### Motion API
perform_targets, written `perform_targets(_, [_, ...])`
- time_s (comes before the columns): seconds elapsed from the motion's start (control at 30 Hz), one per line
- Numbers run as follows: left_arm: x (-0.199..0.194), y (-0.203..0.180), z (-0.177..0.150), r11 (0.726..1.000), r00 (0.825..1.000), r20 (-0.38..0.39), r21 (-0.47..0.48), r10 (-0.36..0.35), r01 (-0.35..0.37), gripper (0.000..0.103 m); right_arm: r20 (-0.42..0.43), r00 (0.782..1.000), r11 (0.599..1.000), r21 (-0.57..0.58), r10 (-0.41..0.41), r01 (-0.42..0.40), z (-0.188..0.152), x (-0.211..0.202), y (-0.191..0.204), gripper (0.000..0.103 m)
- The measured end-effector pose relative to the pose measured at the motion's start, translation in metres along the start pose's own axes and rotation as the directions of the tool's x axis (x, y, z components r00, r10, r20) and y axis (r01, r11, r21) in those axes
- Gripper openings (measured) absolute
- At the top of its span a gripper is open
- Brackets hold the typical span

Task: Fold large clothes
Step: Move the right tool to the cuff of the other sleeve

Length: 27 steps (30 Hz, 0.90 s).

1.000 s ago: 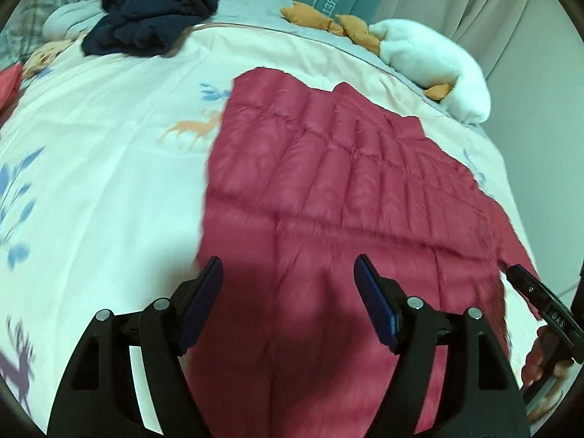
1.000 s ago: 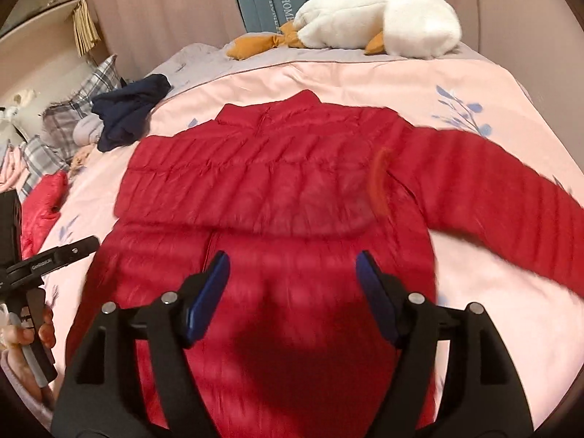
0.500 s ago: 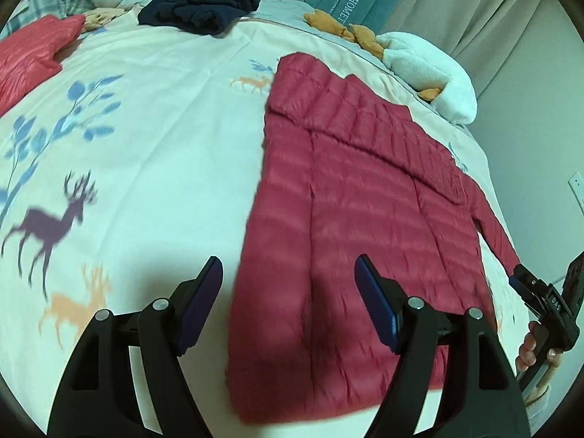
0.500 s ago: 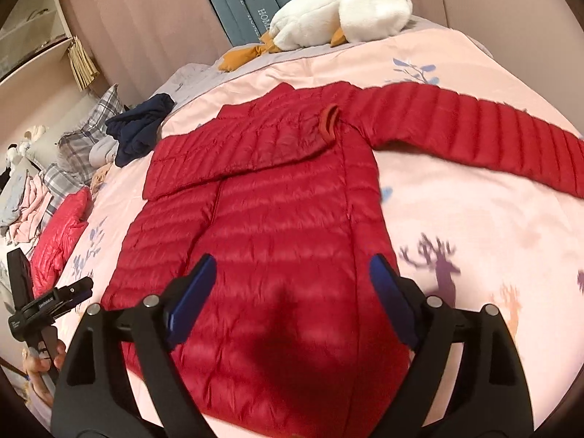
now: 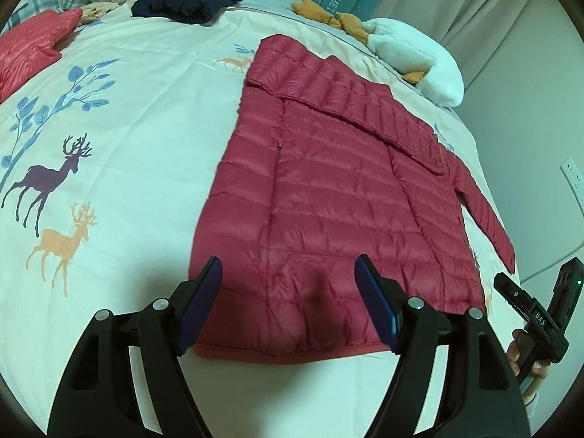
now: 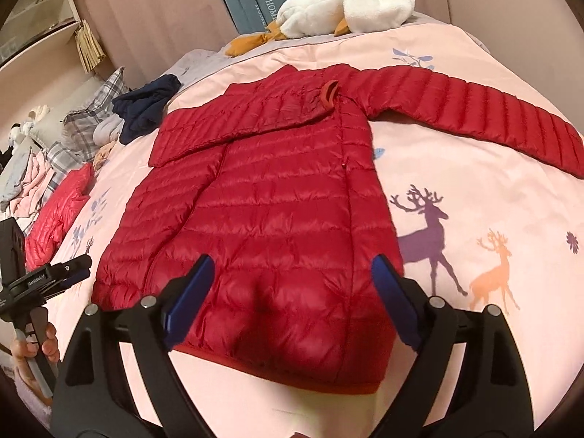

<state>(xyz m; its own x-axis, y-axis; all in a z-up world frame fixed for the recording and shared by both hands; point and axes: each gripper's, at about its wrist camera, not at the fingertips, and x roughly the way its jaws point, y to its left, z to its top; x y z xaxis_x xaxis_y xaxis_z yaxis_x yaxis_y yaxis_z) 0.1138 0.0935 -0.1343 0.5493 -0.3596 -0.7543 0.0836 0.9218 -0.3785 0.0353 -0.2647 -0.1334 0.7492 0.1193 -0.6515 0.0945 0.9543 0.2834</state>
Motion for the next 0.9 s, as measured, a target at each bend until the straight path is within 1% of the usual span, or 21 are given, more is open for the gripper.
perform_targets(0.33, [0.004, -0.026, -0.006, 0.999, 1.0, -0.023, 0.041, -0.004, 0.005, 0.075, 0.019, 1.0, 0.999, 0.048, 0.013, -0.014, -0.006, -0.013, -0.015, 0.09])
perform_targets(0.47, [0.009, -0.034, -0.009, 0.998, 0.999, -0.035, 0.056, 0.001, 0.001, 0.075, 0.017, 1.0, 0.999, 0.039, 0.002, -0.002, -0.009, -0.015, -0.015, 0.091])
perform_targets(0.7, [0.009, -0.047, -0.01, 0.996, 0.999, -0.034, 0.087, 0.015, -0.012, 0.075, 0.014, 0.998, 0.998, 0.007, -0.055, 0.055, -0.009, -0.018, -0.006, 0.092])
perform_targets(0.9, [0.008, -0.066, -0.009, 0.991, 0.999, -0.027, 0.13, 0.017, -0.014, 0.075, 0.036, 0.999, 0.999, -0.026, -0.041, 0.042, -0.007, -0.023, 0.004, 0.093])
